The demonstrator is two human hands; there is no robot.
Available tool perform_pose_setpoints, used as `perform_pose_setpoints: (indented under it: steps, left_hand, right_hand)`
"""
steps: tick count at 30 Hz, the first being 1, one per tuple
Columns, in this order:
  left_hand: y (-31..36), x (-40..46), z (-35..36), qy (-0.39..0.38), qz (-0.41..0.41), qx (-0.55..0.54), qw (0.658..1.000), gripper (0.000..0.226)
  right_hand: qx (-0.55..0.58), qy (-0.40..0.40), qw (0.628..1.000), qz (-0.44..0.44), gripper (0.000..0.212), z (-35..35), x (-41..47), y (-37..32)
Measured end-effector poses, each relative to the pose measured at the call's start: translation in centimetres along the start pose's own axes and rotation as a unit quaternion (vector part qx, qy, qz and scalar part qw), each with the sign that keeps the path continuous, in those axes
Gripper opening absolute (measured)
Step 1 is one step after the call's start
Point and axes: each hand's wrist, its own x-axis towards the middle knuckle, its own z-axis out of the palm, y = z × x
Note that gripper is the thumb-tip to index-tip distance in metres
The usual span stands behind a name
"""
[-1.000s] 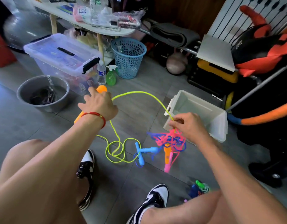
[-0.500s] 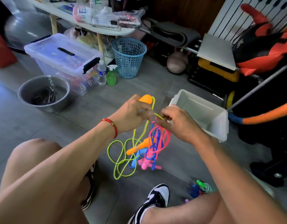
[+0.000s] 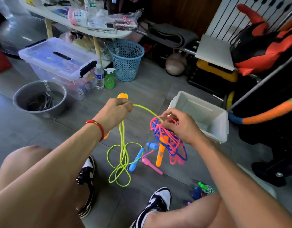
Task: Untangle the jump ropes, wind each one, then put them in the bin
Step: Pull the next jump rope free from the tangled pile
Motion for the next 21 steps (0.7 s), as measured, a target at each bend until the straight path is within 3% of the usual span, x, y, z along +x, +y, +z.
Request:
perform_pose_setpoints:
  steps: [3, 6, 10, 14, 19, 21]
  left_hand:
    - [-0.2, -0.1, 0.9, -0.027, 0.025, 0.061, 0.997, 0.042]
    - [-0.3, -0.6, 1.7, -0.057, 0.076, 0.124, 0.988, 0.062]
    - [0.3, -1.1, 2.4, -0.090, 0.104, 0.079, 0.987, 0.069]
    - [0.1, -1.0, 3.3, -0.096, 0.124, 0.084, 0.984, 0.060]
    - [-0.9, -0.2, 2.9, -0.031, 0.170, 0.101, 0.980, 0.030]
    - [-0.6, -0.1, 2.4, 0.011, 0.159, 0.095, 0.983, 0.028]
  right_hand:
    - [0.059, 0.051, 0.996, 0.031, 0.024, 0.4, -0.3, -0.5]
    - [0.030, 0.070, 0.997, 0.025, 0.024, 0.8, -0.4, -1.3]
    - [-0.044, 0.056, 0.997, -0.026, 0.021, 1.3, -0.5, -3.0]
    - [-0.042, 0.024, 0.997, -0.053, 0.012, 1.7, -0.7, -4.1]
    - [0.100, 0.005, 0.995, 0.028, 0.013, 1.6, -1.4, -3.5]
    - [0.038, 0.037, 0.998, 0.045, 0.008, 1.6, -1.5, -2.7]
